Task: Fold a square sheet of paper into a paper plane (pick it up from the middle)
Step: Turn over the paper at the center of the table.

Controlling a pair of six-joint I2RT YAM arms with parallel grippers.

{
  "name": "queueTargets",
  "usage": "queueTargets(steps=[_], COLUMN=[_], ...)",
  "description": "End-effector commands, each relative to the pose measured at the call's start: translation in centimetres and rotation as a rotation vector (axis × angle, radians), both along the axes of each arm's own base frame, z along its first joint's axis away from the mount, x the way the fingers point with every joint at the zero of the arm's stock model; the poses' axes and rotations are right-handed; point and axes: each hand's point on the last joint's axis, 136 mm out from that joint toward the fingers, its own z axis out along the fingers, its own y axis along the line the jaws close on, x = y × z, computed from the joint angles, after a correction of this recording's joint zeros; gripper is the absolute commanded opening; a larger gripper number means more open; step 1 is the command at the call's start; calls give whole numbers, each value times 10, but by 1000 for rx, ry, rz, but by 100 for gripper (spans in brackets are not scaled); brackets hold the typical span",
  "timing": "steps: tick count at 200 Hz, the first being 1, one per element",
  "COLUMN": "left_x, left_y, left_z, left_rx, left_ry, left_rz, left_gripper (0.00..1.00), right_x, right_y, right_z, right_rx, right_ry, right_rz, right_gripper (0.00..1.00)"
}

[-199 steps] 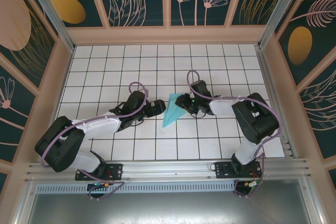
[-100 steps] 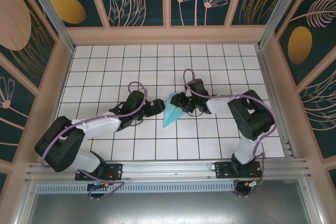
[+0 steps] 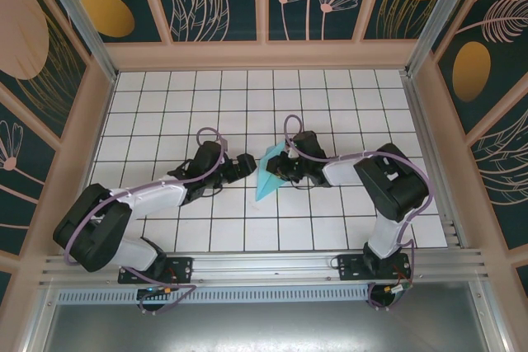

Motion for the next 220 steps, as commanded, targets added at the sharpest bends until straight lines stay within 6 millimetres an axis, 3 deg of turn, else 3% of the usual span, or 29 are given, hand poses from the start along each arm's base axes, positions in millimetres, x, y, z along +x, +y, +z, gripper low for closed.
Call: queueTargets(steps=[1, 34, 40, 64, 106, 138, 176, 220], left_x=[-5, -12, -14, -18, -23, -21, -14, -12], left_y=[-6, -15, -18, -29, -48, -56, -56, -55], left_z=[15, 40, 46, 71, 110, 134, 137, 143], left_rx=[-87, -239, -262, -360, -546, -652, -654, -684], left_ry=[1, -18, -23, -54, -89, -109, -132, -162], left_rz=[-21, -71, -85, -142, -225, -252, -229, -219], left_gripper=[98, 99, 98, 99, 99, 99, 95, 74], right_x=[5, 10, 19, 23, 21, 18, 9, 6], right_y=[4, 2, -9, -15, -9, -2, 4, 6], right_z=[24, 87, 98, 139, 179, 191, 197, 188], right_rx=[72, 277, 311, 430, 544, 597, 640, 631], right_ry=[-76, -205, -228, -282, -301, -290, -278, -252], right_rz=[8, 33, 12, 47, 91, 105, 134, 139], right_gripper=[10, 5, 5, 5, 6, 7, 7, 8])
